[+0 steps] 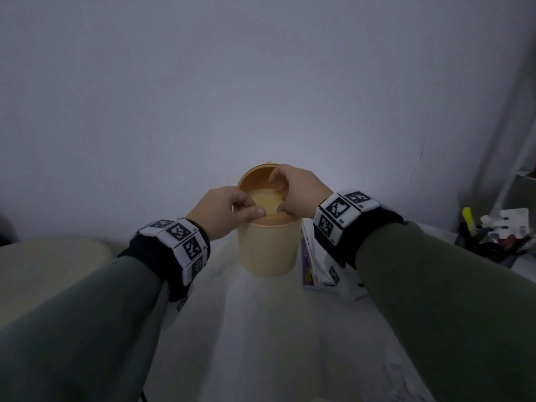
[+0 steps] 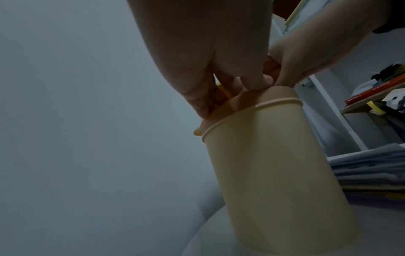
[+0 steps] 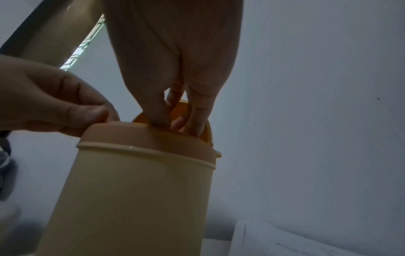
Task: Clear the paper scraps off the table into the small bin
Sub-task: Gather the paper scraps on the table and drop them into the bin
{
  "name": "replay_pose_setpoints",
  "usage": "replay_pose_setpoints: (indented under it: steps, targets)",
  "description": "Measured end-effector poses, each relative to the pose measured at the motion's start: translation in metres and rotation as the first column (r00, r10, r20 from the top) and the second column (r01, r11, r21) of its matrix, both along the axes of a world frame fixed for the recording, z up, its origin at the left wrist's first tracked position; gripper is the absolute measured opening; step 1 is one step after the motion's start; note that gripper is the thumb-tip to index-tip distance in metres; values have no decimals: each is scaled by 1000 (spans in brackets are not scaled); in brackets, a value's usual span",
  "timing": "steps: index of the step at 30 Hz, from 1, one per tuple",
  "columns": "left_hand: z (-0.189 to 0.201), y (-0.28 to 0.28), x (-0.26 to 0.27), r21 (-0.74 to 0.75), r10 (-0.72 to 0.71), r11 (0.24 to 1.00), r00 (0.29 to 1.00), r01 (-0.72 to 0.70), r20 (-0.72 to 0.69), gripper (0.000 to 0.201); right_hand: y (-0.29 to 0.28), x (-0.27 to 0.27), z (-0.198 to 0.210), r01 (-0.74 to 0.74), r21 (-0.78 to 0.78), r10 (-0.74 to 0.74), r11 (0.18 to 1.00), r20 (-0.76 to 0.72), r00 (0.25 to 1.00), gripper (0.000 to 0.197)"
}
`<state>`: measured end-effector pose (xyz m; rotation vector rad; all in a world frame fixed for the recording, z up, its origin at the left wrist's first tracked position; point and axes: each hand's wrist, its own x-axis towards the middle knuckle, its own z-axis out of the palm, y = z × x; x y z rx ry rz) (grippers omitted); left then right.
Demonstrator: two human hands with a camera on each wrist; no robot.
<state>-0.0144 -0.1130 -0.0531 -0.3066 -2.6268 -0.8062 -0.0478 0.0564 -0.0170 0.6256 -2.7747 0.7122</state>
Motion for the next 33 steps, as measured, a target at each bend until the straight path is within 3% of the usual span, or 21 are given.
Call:
replay_pose_setpoints:
  steps: [4,8,11,15,20,24,28,33]
  targets:
    - [2,-3,5,-3,12,1000,1000,-12,9,18,-2,4,0,-24,119,23,993,9,1000,25]
    - [14,1,14,-15,29,999,999,-29,32,20,0,12,-2,-58,58,59,997,-28,998,33]
    - [22,4,25,21,53,998,998,-52,-29,20,7,24,1,-56,8,56,998,-104,993,32]
    - [28,23,56,7,1,1000,997,-1,-72,20,31,54,3,-52,26,55,998,-93,994,29]
    - [17,63,101,-105,-139,982,976,157,167,22,77,100,-2,-5,257,-13,966,66,998,25]
    - [4,97,142,-227,-180,932,905,282,385,37,115,145,-12,18,461,-114,887,183,976,36]
    - [-12,125,176,-394,-98,826,791,403,604,64,149,193,-27,-51,599,-211,799,359,909,57]
    - [-31,148,201,-476,12,782,754,403,657,82,179,238,-43,-35,667,-316,745,398,861,80]
